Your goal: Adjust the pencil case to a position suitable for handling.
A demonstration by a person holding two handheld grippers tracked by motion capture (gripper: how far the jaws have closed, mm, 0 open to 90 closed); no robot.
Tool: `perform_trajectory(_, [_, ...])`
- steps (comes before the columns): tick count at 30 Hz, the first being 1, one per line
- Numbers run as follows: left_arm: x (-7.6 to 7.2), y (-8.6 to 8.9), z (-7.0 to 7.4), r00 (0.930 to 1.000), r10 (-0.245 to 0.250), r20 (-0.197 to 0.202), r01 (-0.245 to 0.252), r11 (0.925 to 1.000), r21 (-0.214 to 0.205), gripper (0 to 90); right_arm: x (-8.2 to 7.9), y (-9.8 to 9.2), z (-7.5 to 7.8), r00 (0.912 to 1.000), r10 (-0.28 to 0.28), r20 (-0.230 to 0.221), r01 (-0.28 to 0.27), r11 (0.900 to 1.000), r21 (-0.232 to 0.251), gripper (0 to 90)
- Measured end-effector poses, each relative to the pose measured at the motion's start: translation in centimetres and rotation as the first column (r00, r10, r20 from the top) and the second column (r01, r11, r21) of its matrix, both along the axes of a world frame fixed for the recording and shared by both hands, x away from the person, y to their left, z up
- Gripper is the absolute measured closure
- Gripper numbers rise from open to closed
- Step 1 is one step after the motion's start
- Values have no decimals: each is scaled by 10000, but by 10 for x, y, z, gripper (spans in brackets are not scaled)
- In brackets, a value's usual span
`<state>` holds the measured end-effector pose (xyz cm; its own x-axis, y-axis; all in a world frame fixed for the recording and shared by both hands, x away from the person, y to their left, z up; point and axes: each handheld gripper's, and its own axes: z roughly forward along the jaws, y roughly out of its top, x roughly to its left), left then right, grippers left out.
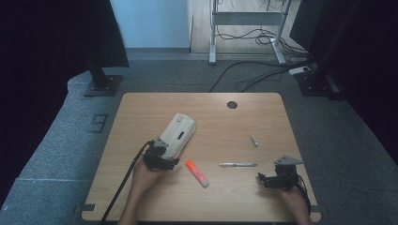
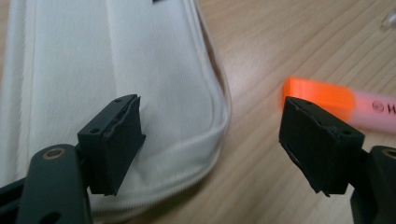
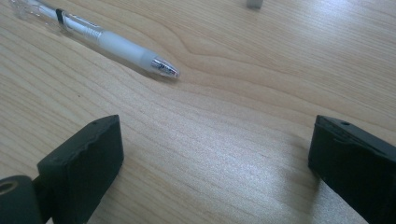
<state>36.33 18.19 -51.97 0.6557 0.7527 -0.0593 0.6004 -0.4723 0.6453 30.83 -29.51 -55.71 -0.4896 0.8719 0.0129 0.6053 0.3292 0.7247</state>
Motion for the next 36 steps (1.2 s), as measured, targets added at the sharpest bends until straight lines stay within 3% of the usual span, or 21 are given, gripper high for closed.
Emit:
perform_trajectory(6, [0, -1, 6, 9999, -47, 103, 46, 10000, 40, 226, 0, 0, 0, 10000, -2, -1, 2, 10000, 2, 29])
perform_trajectory(16, [37, -29, 15, 9984, -98, 561, 90, 9999, 147, 265, 0, 0, 0, 10000, -4, 2, 4, 10000, 2, 29])
perform_trajectory(22, [57, -37, 10, 9998, 129, 172, -134, 9996, 266, 321, 0, 0, 0, 10000, -11, 0, 11, 10000, 5, 29])
perform_trajectory(27, [49, -32, 6, 9997, 229, 97, -233, 9985, 491, 319, 0, 0, 0, 10000, -8, 2, 8, 10000, 2, 29])
perform_trajectory(36, [30, -21, 1, 9989, 392, 247, -401, 9984, 386, 381, 0, 0, 0, 10000, -8, 0, 8, 10000, 3, 29])
